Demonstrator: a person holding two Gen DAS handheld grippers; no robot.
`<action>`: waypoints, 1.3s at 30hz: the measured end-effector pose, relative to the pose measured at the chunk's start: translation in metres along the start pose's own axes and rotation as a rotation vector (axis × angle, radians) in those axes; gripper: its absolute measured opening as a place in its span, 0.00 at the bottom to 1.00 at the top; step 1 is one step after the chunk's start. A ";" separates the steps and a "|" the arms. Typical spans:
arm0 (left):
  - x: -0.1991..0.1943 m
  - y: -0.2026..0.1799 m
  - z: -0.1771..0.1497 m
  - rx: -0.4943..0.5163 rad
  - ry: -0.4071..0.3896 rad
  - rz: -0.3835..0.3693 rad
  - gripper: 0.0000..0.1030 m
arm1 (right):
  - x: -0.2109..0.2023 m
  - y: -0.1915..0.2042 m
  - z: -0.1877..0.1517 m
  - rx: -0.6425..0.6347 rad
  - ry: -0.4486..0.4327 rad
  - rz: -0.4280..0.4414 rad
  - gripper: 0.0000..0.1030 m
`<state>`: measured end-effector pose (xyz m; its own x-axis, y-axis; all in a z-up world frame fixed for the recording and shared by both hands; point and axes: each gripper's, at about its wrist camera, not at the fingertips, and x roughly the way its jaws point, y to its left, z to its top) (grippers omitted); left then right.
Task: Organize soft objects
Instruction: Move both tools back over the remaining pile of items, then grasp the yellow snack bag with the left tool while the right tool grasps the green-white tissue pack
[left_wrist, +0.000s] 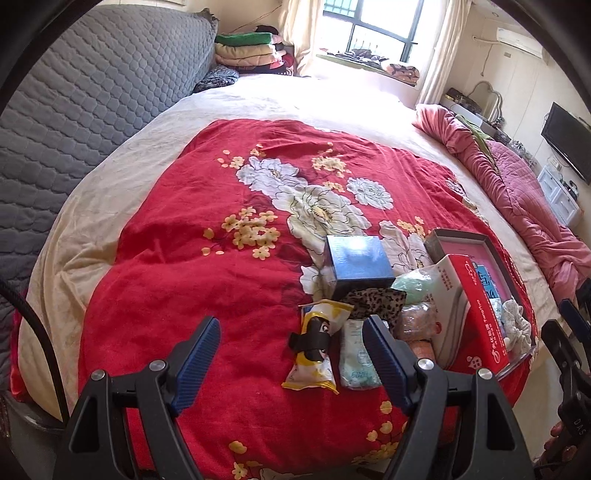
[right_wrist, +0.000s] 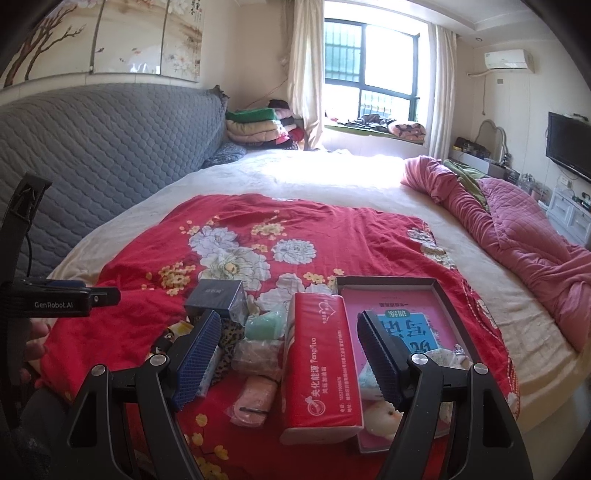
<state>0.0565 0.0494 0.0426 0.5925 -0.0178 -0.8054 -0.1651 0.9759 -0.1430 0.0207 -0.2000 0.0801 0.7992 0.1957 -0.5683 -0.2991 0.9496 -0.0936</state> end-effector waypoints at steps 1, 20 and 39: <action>0.002 0.003 -0.001 -0.006 0.007 0.002 0.76 | 0.002 0.004 -0.001 -0.008 0.006 0.004 0.75; 0.073 0.005 -0.025 0.003 0.136 -0.057 0.76 | 0.068 0.080 -0.048 -0.113 0.208 0.149 0.75; 0.136 0.024 -0.025 -0.078 0.248 -0.208 0.77 | 0.138 0.111 -0.077 -0.062 0.293 0.106 0.75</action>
<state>0.1129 0.0649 -0.0848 0.4115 -0.2768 -0.8684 -0.1263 0.9263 -0.3551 0.0580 -0.0865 -0.0718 0.5803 0.2056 -0.7881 -0.4115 0.9090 -0.0659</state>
